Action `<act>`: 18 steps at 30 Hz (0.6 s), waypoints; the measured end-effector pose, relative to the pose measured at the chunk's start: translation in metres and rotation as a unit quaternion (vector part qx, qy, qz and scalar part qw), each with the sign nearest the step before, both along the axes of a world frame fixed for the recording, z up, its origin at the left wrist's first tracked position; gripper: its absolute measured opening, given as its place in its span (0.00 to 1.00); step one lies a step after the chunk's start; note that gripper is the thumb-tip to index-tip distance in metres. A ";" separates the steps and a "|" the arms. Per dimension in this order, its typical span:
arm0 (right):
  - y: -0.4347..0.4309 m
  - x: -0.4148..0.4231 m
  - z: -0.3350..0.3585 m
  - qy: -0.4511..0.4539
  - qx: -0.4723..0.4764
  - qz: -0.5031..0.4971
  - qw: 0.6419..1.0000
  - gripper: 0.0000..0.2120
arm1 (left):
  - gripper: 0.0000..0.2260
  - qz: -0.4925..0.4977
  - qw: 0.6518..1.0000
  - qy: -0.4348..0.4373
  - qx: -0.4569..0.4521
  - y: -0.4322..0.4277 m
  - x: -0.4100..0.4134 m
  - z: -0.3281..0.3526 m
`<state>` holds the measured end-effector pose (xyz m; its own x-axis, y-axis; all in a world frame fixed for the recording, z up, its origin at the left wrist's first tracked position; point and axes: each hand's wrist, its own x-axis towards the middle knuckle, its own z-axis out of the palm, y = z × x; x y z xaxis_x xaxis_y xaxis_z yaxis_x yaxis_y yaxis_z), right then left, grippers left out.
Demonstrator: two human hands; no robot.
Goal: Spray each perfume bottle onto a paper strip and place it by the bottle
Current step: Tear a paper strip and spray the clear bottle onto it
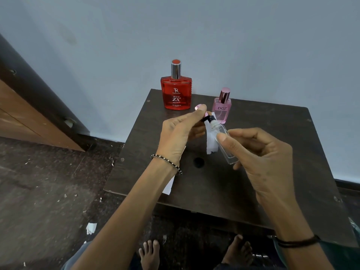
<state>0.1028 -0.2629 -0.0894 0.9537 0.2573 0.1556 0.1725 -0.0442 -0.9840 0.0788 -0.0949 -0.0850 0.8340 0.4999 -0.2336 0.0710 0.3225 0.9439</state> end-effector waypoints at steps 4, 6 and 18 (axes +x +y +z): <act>0.002 -0.001 0.002 -0.006 0.003 0.010 1.000 0.14 | 0.08 -0.004 1.000 -0.003 0.004 0.002 -0.001 0.000; 0.002 -0.001 0.002 -0.003 0.001 0.016 1.000 0.15 | 0.09 -0.004 1.000 -0.003 0.005 0.004 -0.002 0.000; 0.005 -0.001 0.002 0.022 0.003 0.036 0.999 0.16 | 0.11 -0.042 0.999 0.007 0.013 0.006 -0.002 -0.002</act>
